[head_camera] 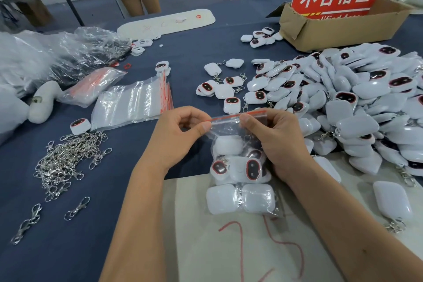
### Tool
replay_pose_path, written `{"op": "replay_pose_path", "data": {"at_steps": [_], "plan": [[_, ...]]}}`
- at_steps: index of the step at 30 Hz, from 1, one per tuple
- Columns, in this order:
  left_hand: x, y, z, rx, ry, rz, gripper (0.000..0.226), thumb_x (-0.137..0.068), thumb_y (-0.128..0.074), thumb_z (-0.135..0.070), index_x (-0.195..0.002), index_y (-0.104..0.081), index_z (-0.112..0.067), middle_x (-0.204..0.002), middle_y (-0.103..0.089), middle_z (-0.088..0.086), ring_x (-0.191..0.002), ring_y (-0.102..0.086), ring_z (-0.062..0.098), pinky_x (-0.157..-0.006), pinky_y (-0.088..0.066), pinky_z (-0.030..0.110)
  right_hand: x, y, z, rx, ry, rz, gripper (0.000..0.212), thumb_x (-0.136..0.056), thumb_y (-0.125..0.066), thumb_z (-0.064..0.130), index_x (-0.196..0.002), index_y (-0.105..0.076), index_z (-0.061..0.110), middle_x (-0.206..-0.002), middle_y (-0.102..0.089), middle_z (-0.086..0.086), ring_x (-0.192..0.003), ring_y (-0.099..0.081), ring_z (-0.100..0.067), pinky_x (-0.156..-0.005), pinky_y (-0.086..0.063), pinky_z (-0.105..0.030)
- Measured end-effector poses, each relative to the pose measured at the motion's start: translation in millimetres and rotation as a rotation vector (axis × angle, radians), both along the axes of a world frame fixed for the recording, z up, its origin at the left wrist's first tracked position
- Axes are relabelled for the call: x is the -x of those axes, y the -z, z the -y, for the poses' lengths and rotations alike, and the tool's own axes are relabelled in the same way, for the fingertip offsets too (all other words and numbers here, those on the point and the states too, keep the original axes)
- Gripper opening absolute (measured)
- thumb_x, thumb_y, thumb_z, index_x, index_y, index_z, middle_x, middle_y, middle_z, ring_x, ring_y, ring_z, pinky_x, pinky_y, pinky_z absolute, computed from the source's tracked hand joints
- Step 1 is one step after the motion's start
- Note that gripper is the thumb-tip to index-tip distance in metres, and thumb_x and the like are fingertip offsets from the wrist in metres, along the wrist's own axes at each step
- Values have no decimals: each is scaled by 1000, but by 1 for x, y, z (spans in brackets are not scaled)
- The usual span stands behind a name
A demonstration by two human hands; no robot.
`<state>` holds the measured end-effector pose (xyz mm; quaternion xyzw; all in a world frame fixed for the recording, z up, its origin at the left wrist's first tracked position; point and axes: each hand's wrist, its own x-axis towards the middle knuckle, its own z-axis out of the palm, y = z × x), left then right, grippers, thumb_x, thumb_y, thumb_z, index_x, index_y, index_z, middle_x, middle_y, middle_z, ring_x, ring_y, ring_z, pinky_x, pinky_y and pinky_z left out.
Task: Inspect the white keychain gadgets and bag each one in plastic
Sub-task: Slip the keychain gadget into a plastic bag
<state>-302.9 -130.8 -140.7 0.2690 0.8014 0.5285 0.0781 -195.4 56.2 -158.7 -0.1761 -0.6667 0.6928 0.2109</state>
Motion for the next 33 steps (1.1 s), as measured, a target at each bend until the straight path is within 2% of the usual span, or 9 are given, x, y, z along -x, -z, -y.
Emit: {"op": "replay_pose_path", "data": {"at_steps": [3,6,8,13,18,23,28,32,33], "plan": [[-3,3,-8,95,25,-45,15,-90,-77,-14,-78,-77,-23,-74,-74,-8,-75,-66,16,-76,-52,26,0,1,1,-49,-7,-12,14,-92,-79,22,-82,-80,14,-75,-78,-4,-58,-64,-3,-55,-50,-16],[-2,3,-9,68,7,-51,17,-89,-78,-12,-75,-77,-21,-71,-73,-5,-65,-60,7,-65,-49,21,0,2,0,-39,-8,-15,15,-92,-79,23,-80,-80,15,-76,-78,-4,-60,-66,-4,-56,-49,-15],[-1,3,-8,37,13,-48,15,-89,-78,-10,-77,-78,-18,-72,-74,-4,-66,-61,6,-67,-50,19,1,3,0,-40,-12,-14,14,-92,-79,23,-81,-80,15,-77,-79,-3,-61,-66,-3,-56,-50,-15],[-4,5,-10,17,51,-26,9,-90,-78,-10,-83,-79,-17,-79,-76,4,-81,-69,29,-80,-56,36,1,2,-1,-25,-27,-11,14,-92,-79,23,-81,-80,16,-76,-78,-4,-62,-67,-6,-58,-51,-17],[-3,5,-12,-8,70,-57,13,-87,-77,-1,-78,-75,-11,-74,-72,11,-79,-62,43,-75,-54,46,1,2,0,-69,-29,-2,16,-92,-79,24,-79,-80,16,-75,-77,-3,-63,-66,-7,-60,-52,-18],[-5,5,-14,-9,76,-30,11,-90,-76,-7,-83,-78,-16,-76,-73,3,-75,-66,30,-74,-55,36,0,1,0,-59,-33,-3,15,-92,-79,23,-79,-80,17,-75,-78,-2,-63,-66,-6,-60,-51,-17],[-4,6,-16,-22,62,-62,13,-88,-77,-4,-78,-75,-13,-74,-72,10,-76,-65,39,-75,-55,46,1,0,1,-90,-34,14,11,-92,-79,24,-84,-81,16,-77,-78,-1,-68,-69,-9,-64,-54,-21],[-6,6,-18,-5,62,-47,11,-90,-77,-8,-82,-77,-16,-75,-73,0,-70,-62,16,-72,-52,33,0,-1,1,-94,-27,15,12,-92,-79,24,-83,-81,16,-77,-78,-1,-65,-68,-6,-61,-52,-17],[-7,5,-18,0,69,-41,11,-90,-77,-9,-82,-77,-17,-76,-73,-2,-71,-62,15,-72,-52,31,0,-1,1,-102,-32,15,11,-92,-79,23,-85,-81,16,-76,-78,0,-65,-68,-6,-61,-52,-17]]}}
